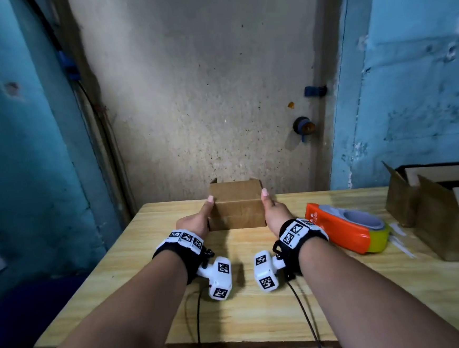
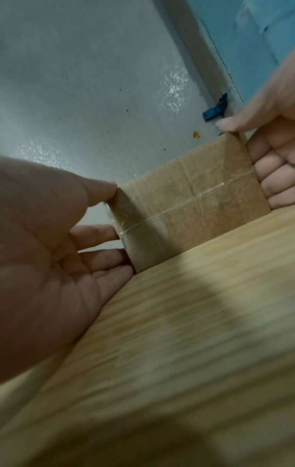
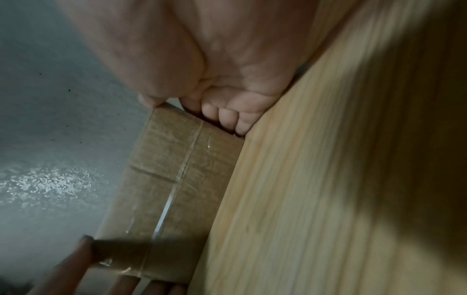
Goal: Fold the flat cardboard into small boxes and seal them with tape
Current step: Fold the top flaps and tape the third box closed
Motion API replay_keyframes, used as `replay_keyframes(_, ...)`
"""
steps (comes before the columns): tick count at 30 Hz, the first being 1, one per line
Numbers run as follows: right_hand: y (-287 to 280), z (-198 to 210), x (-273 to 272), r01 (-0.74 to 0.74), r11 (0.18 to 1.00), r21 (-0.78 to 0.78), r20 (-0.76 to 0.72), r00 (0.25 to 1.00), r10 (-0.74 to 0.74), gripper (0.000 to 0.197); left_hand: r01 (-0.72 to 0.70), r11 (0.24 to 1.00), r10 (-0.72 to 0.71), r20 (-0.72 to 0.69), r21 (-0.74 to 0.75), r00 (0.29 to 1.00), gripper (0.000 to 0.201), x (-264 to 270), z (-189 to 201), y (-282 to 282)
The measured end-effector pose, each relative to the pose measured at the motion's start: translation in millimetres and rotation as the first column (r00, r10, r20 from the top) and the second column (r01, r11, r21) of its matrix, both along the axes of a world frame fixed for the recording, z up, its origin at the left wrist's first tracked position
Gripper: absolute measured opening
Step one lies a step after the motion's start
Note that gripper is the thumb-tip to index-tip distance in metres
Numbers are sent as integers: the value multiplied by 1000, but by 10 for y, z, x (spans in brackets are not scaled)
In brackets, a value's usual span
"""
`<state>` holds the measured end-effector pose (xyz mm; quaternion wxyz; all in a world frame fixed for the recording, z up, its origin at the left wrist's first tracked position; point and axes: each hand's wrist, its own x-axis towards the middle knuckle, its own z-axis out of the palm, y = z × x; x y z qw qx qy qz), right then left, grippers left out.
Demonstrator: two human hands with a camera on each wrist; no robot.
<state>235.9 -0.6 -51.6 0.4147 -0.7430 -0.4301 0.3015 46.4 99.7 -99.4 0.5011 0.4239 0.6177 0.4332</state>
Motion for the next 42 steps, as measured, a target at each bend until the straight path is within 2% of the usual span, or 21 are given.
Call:
replay_keyframes(2,27,-4,37,-20,999,-27,4,1000,20,78,1,1000,-1,97,-4,995,104,0,-113,143)
replay_keyframes(5,-17,-13,56,-44,998,-46,-34,999,43,75,87,996,-83,213,-12,974,103,-27,-257,297)
replay_keyframes(6,-51,-46,52,-51,998,-37,-54,997,49,72,122,992,-118,224,-8,967,94,-26,-188,173)
replay_keyframes(9,-109,-279,49,-85,996,17,-141,986,87,68,247,967,-253,336,60,907,28,-56,102,-322)
replay_keyframes(10,-84,-392,86,-89,995,36,-158,983,94,71,292,954,-293,374,61,880,14,-68,165,-436)
replay_keyframes(11,-63,-476,128,-90,995,48,-173,980,97,71,332,941,-332,374,67,866,14,-87,181,-511)
replay_keyframes(13,-171,-412,110,-89,993,71,-194,976,101,60,373,910,-413,300,183,860,39,-96,175,-604)
replay_keyframes(14,-261,-320,68,-93,993,78,-192,976,107,54,391,897,-428,186,207,884,47,-98,172,-624)
replay_keyframes(15,-321,-274,66,-98,992,75,-177,978,110,51,381,898,-404,69,219,912,48,-87,118,-583)
replay_keyframes(17,-333,-267,55,-103,994,48,-100,989,108,48,326,929,-336,31,175,941,53,-75,108,-607)
replay_keyframes(18,-316,-278,61,-104,994,26,-60,993,106,44,314,932,-321,11,182,947,52,-52,116,-651)
replay_keyframes(22,-311,-309,52,-122,990,-77,76,989,128,36,268,931,-212,-233,247,949,42,-6,46,-722)
replay_keyframes(26,-339,-260,30,-153,972,-176,155,971,181,46,286,931,-193,-356,229,914,24,12,68,-752)
replay_keyframes(31,-301,-315,139,-206,970,-130,111,969,220,68,302,934,-217,-369,192,904,20,-73,144,-680)
replay_keyframes(34,-385,-241,143,-196,973,-120,-7,981,196,99,263,948,-226,-201,178,953,20,-237,37,-518)
replay_keyframes(36,-415,-216,137,-164,983,-78,-94,983,157,108,197,972,-211,106,128,972,25,-255,107,-586)
replay_keyframes(38,-490,-152,109,-117,993,-7,-263,958,111,99,152,988,-153,382,35,911,41,-276,237,-738)
replay_keyframes(39,-537,-102,99,-96,995,41,-380,919,104,89,148,989,-118,488,-23,865,44,-317,272,-783)
replay_keyframes(40,-570,-47,108,-84,994,75,-500,859,110,90,150,987,-96,544,-55,834,45,-359,299,-826)
replay_keyframes(42,-599,86,176,-77,993,89,-657,744,116,113,110,992,-56,557,-64,829,50,-485,326,-819)
